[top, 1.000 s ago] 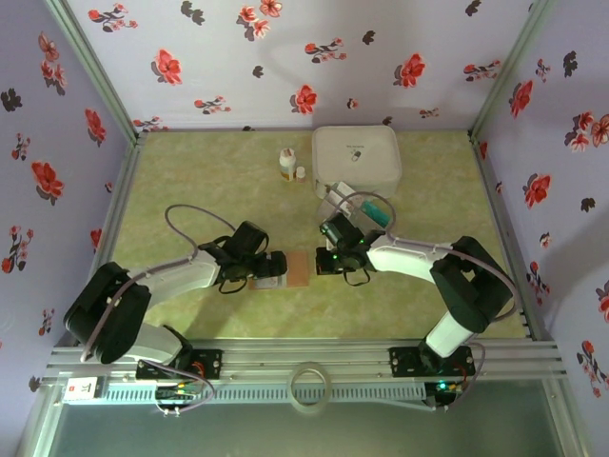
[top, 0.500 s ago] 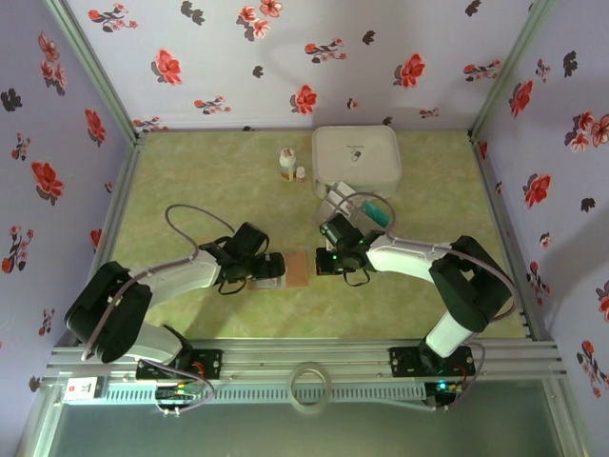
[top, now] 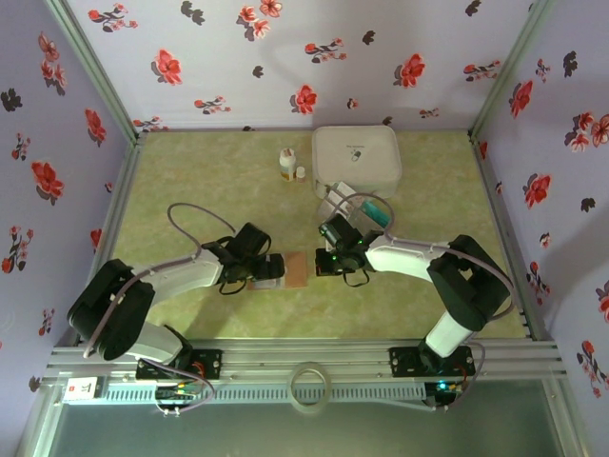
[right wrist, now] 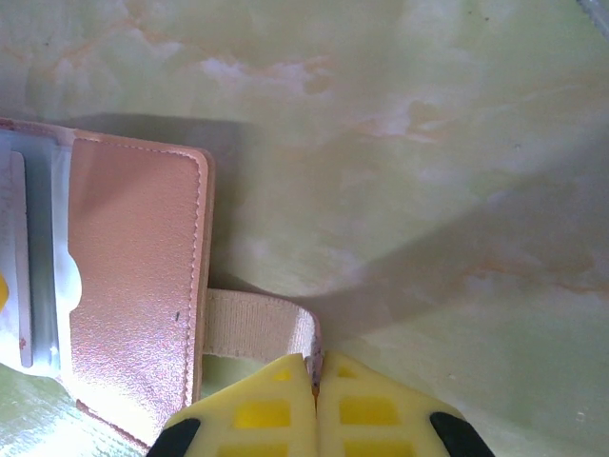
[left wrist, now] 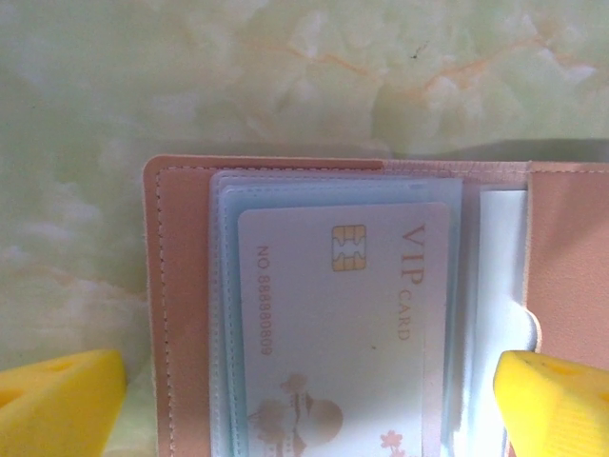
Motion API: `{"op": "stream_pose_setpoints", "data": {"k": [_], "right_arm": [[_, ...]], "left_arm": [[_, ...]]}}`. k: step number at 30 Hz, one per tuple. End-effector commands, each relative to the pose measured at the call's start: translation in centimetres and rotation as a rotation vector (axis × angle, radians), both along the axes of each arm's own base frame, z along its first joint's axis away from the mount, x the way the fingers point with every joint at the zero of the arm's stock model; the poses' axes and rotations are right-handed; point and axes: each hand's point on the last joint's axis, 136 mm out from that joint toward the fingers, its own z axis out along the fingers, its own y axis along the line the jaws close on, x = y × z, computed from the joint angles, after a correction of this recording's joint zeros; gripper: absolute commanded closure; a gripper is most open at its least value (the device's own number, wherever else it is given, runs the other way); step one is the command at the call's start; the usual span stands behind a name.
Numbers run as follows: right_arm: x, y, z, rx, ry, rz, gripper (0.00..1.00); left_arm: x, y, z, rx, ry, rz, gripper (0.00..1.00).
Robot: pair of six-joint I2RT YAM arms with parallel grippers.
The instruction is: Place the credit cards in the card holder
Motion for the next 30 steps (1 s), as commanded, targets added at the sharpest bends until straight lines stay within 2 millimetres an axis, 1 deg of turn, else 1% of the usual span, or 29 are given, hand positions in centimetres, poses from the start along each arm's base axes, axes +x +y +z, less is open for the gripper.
{"op": "stream_pose_setpoints", "data": {"k": [1,13,18,21,24,27,30], "right_arm": [[0.2,0.5,0.1,0.000,0.003,-0.002,1.00],[0.5,1.2,0.0,0.001,0.004,0.009,1.00],[0.6,1.4,0.0,0.003,0.005,0.010,1.00],[0.7,1.6,0.1,0.005,0.003,0.013,1.00],[0.7,1.6,0.1,0.006,0.003,0.013,1.00],[0.8,1.6,0.1,0.006,0.004,0.013,1.00],[0.8,1.7,0.2,0.009,0.001,0.011,1.00]], "left_arm": [[0.1,-1.4,0.5,-0.025,-0.006,-0.049,0.00],[0.3,-1.7,4.2,-0.087,-0.085,-0.057,0.00],[0.7,-2.1,6.2,-0.139,-0.124,-0.046,0.00],[0.9,-2.9,7.8,-0.197,-0.154,-0.052,0.00],[1.1,-4.1,9.0,-0.262,-0.168,-0.054,0.00],[1.3,-5.6,9.7,-0.314,-0.173,-0.063,0.00],[1.3,-7.1,9.7,-0.340,-0.171,-0.073,0.00]]}}
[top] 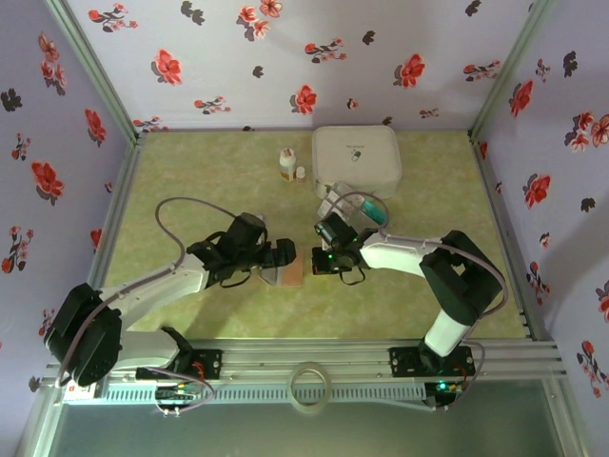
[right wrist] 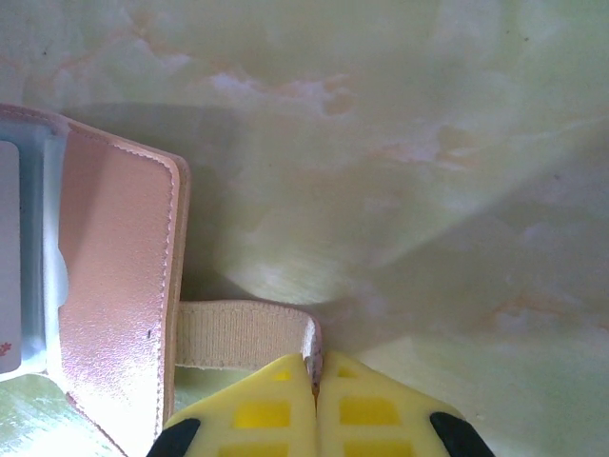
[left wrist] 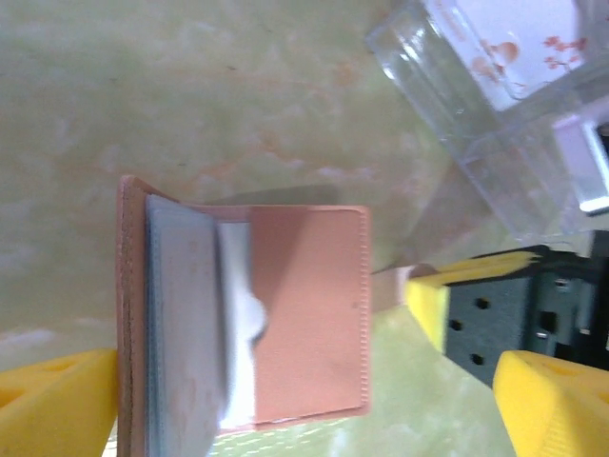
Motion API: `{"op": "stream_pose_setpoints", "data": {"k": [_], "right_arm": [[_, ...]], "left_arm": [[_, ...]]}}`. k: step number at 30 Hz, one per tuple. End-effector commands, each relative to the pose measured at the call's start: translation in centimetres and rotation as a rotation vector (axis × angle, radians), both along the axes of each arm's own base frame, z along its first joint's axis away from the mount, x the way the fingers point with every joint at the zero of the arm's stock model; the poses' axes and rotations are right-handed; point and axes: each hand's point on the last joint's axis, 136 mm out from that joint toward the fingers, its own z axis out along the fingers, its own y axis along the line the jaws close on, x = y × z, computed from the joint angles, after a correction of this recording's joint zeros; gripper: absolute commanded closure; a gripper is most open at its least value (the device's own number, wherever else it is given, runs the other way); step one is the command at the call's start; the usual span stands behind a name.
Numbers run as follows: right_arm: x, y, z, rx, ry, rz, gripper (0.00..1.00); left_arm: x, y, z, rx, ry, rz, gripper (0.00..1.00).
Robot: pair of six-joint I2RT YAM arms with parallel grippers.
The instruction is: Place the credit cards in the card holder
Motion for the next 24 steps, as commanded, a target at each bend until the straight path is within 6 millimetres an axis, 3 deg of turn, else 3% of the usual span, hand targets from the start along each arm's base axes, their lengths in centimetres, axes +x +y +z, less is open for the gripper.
{"op": "stream_pose_setpoints", "data": {"k": [1,9,18,24], "right_arm": [[0.4,0.9,0.7,0.018,-0.008,0.002,1.00],[1.1,-0.2,2.2,0.032,-0.034,-0.033,0.69],[1.9,-4.9,3.6,-0.055,-0.064,-0.114,0.61],[1.9,-6.9,4.9,-0.051,-0.090,-0.163,0.60]], "left_arm": [[0.5,-2.9,1.6,-0.092,-0.016,-0.020,0.00],[0.4,-4.9,0.3,-0.167,0.005,0.006,0.00],[-0.1,-5.6,-2.5,-0.174,0.054,0.025,0.00],[-0.6,-5.0,-5.9,-0.137,0.096,0.063,0.00]]}}
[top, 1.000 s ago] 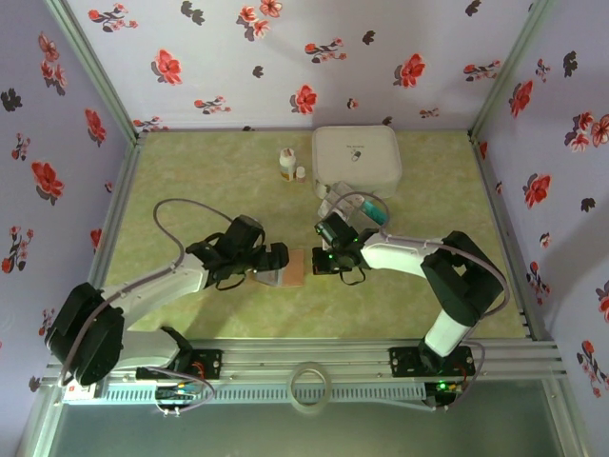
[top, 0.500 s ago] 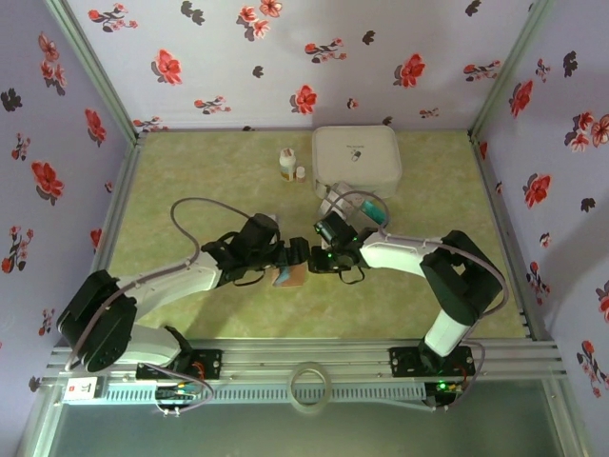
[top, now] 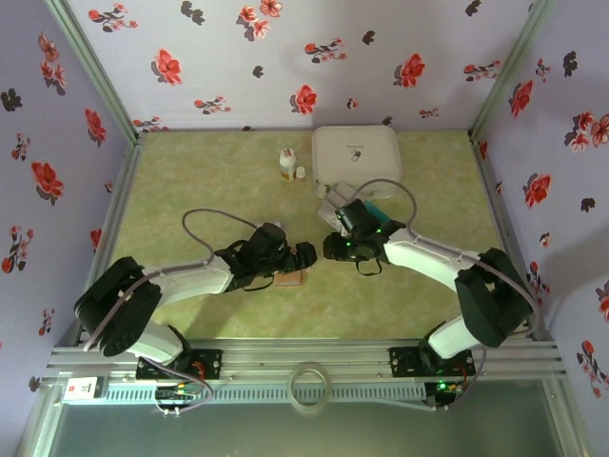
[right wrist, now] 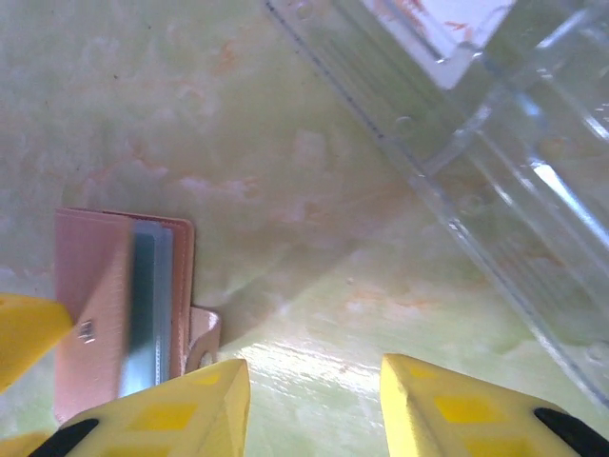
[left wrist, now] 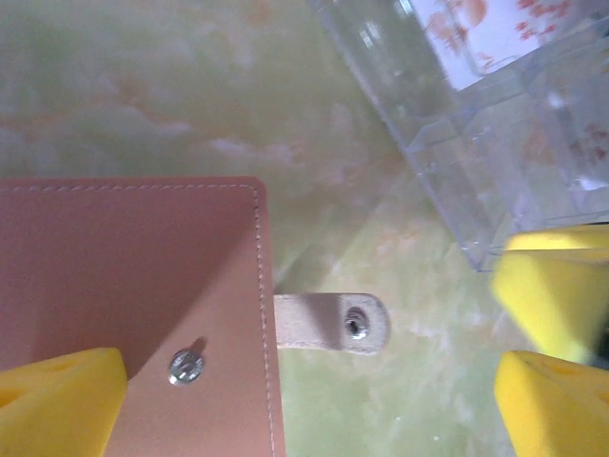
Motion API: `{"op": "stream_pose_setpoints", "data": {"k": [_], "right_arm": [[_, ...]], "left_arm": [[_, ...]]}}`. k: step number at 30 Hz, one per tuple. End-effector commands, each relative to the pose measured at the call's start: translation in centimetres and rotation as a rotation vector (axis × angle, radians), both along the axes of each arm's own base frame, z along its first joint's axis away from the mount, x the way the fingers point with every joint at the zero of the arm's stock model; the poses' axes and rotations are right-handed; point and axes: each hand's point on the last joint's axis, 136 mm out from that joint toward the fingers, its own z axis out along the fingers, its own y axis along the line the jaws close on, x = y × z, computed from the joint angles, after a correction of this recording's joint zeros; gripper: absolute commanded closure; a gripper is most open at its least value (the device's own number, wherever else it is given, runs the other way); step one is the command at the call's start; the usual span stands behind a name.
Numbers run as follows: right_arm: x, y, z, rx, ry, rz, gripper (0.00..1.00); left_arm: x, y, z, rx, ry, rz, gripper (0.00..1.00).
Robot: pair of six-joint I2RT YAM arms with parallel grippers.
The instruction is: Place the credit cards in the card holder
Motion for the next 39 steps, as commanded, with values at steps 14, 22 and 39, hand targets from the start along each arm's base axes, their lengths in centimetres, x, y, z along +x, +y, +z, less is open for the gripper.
{"op": "stream_pose_setpoints", "data": {"k": [14,22,39], "right_arm": [[-1.3,0.7,3.0,0.138,-0.037,0.007,0.66],[-3.0,6.6,5.2,0.156,-0.084,0.153,0.74],[-5.1,14.3,1.8,0.071,-0.036,0.362,0.94]], "left_arm": [[1.2,2.6,3.1,0.115,-0.056,-0.004,0.00],[3.4,9.3,6.3,0.170,-0.072,0.122,0.00],[3.0,17.4,2.1,0.323,0.085,0.255,0.00]]}}
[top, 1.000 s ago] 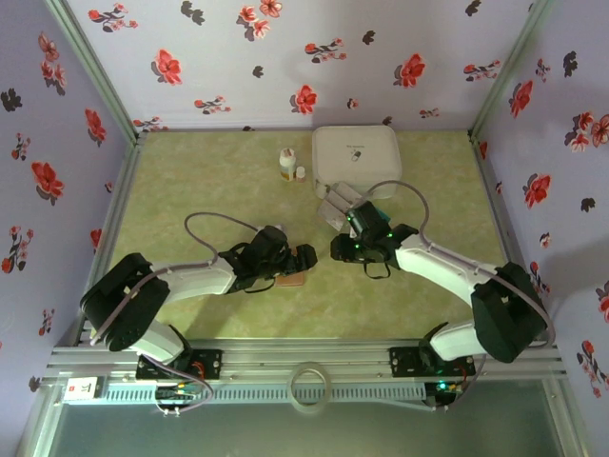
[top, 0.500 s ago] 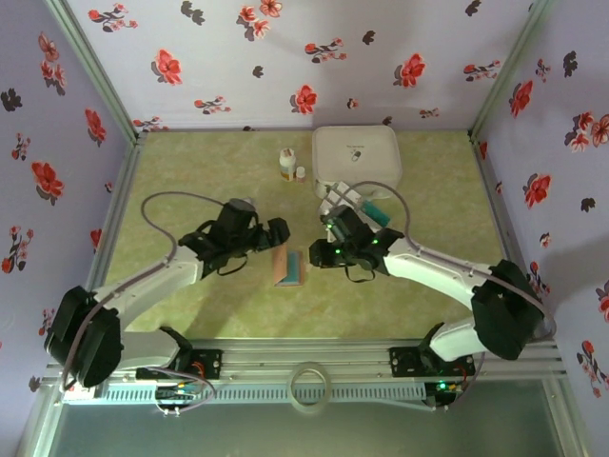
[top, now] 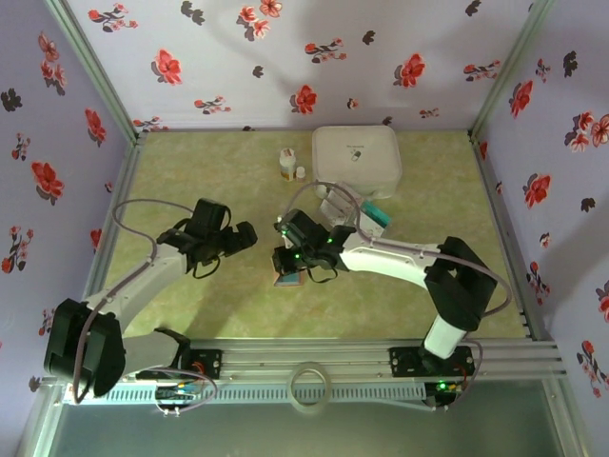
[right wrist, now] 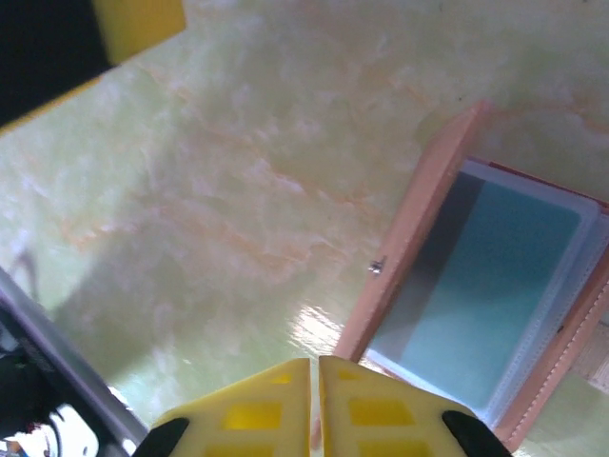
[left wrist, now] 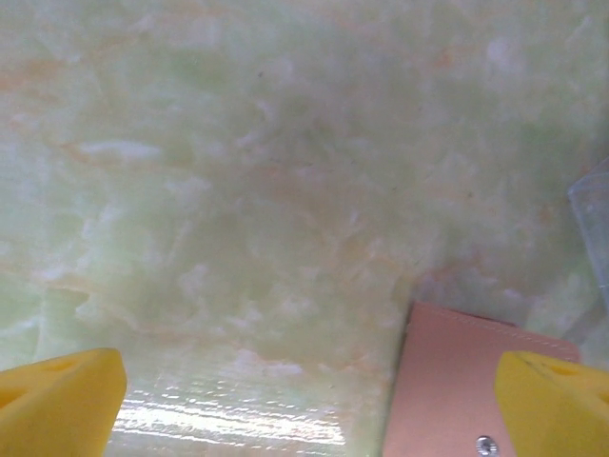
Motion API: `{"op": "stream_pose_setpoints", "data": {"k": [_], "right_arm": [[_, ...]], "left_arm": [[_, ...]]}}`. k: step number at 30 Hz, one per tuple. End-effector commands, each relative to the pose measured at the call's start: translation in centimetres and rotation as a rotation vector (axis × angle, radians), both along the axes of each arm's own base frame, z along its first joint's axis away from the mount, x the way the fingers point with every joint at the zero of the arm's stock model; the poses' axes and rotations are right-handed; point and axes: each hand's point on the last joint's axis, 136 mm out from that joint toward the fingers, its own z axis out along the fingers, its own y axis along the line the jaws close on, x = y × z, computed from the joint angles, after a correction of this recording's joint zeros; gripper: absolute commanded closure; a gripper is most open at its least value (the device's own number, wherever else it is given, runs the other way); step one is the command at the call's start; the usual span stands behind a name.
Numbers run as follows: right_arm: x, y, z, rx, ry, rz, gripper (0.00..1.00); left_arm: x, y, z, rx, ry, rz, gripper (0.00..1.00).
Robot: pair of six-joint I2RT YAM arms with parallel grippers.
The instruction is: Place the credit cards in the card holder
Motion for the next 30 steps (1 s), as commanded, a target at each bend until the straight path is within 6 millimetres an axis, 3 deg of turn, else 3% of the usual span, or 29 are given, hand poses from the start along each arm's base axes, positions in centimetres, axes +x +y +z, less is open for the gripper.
{"op": "stream_pose_setpoints", "data": {"k": [1,8,15,30], "right_arm": [[0.4,-0.6,-1.0,-0.044,-0.014,-0.001,0.95],[0.4,-2.1,-3.8,-0.071,0.020,-0.034,1.00],[0.6,-2.4,-6.6,-0.076,0.058,-0.045,1.00],[0.5,-2.7,-7.8,-0.075,0.079,-0.063,1.00]], "left_arm": [[-0.8,0.9,-1.4,0.057,0.045,-0.022,0.00],[-0.4,0.3,-1.4,0.067,0.051,-0.068,0.00],[0.2,-1.9,-2.5,0.109,0.090,-0.169,0.00],[1.3,-6.1,-4.5,0.137,0.094,-0.298,0.00]]}}
